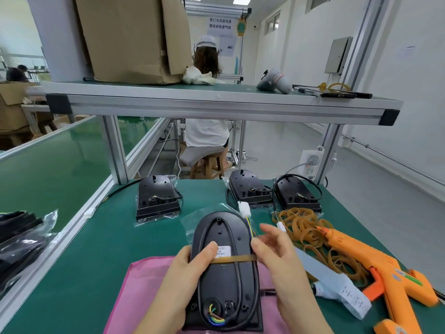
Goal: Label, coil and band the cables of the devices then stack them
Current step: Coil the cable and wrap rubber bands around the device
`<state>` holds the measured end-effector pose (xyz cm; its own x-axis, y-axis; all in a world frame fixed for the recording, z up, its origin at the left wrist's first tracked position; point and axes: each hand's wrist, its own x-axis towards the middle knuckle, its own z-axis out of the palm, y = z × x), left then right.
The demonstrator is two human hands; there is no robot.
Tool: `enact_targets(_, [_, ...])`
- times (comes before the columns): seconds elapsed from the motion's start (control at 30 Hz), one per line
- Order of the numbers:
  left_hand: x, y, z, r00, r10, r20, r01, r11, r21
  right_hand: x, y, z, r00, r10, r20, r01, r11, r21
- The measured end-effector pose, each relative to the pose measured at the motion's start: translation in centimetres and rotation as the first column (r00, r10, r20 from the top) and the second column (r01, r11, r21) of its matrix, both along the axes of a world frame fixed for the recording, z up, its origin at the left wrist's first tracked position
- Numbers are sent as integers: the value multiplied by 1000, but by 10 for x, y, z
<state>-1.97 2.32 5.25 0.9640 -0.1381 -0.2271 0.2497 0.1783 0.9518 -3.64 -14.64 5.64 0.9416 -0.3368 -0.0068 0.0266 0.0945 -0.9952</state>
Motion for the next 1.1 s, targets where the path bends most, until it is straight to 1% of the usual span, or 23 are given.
enact_targets(0.07, [-1,-1,-2,1000,0,31,-3,997,74,6,-5,10,998,-50,48,60,972,-229])
enact_targets(0.13, [-1,-3,-4,998,12,61,-20,992,128,13,-10,21,1000,-13,4,14,914,-405])
enact_targets(0.2, [0,-4,-4,996,23,82,-36,986,164,16,-15,28,999,28,-46,-47,858,-512])
enact_targets(0.23, [0,-4,-3,996,27,90,-43,983,177,17,-16,30,998,39,-40,-54,836,-546])
enact_targets(0.3, [1,-2,-2,995,32,95,-49,982,184,17,-17,32,999,43,16,-25,816,-578])
enact_targets(0.4, [3,-2,-1,992,28,122,-55,972,228,18,-12,37,995,46,92,14,826,-564])
enact_targets(0.47, [4,-3,-1,990,14,144,-55,956,288,21,-8,40,993,77,92,-9,811,-584])
enact_targets(0.57, [5,-4,1,987,-19,159,-40,934,356,25,0,42,992,97,84,-18,752,-659])
enact_targets(0.7, [8,-3,3,989,-39,143,-16,931,365,31,2,38,993,34,117,58,712,-700])
enact_targets(0.8, [12,-3,5,992,-61,110,16,930,368,32,2,30,983,1,184,136,669,-731])
enact_targets(0.9, [20,1,6,992,-84,98,37,912,408,34,2,25,966,7,258,192,651,-735])
enact_targets(0.97, [25,5,7,991,-109,80,66,908,414,35,-1,24,965,-38,260,216,677,-704])
enact_targets(1.0, [27,7,8,991,-112,78,69,906,418,35,-5,23,970,-70,235,212,723,-658])
enact_targets(1.03, [29,9,9,990,-110,84,64,902,427,33,-8,24,978,-102,182,191,786,-588])
enact_targets(1.07, [31,11,11,990,-105,90,57,902,428,31,-11,24,989,-113,93,145,857,-495])
enact_targets(1.1, [33,13,12,989,-110,95,60,905,422,27,-14,24,996,-83,-26,67,925,-375])
